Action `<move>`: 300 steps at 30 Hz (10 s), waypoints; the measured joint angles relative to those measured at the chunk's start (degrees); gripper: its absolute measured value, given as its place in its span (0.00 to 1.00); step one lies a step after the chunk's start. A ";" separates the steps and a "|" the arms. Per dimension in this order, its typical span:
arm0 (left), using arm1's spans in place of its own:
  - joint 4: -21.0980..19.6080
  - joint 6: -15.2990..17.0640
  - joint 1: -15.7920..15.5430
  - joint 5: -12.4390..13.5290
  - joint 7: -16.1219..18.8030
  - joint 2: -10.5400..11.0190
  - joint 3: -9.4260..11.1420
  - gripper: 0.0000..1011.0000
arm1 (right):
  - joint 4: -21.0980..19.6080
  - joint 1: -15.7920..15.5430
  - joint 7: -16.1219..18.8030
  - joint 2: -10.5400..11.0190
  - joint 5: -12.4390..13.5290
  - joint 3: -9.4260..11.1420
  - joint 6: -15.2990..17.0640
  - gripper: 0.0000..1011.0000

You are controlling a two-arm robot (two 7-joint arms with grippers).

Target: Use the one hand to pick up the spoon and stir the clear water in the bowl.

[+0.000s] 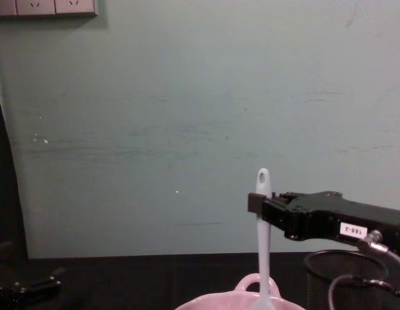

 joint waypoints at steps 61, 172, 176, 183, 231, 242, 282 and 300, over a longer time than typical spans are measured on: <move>0.00 0.00 0.00 0.00 0.00 0.00 0.00 0.99 | -0.84 -0.56 -0.45 -0.17 -2.14 -0.26 0.38 0.11; 0.00 0.00 0.00 0.00 0.00 0.00 0.00 0.99 | -10.44 0.27 -1.11 0.69 1.39 0.48 0.37 0.11; 0.00 0.00 0.00 0.00 0.00 0.00 0.00 0.99 | -10.84 0.60 -1.22 1.57 1.64 0.97 1.58 0.11; 0.00 0.00 0.00 0.00 0.00 0.00 0.00 0.99 | -10.94 1.76 -1.17 3.25 2.42 1.09 4.88 0.11; 0.00 0.00 0.00 0.00 0.00 0.00 0.00 0.99 | -7.65 5.50 -2.56 12.07 7.73 4.32 9.48 0.11; 0.00 0.00 0.00 0.00 0.00 0.00 0.00 0.99 | -1.63 4.73 -0.60 9.36 7.71 3.51 6.65 0.11; 0.00 0.00 0.00 0.00 0.00 0.00 0.00 0.99 | 6.50 4.02 1.94 7.47 16.78 4.11 6.69 0.11; 0.00 0.00 0.00 0.00 0.00 0.00 0.00 0.99 | 10.05 3.99 3.50 6.28 21.26 4.87 5.45 0.13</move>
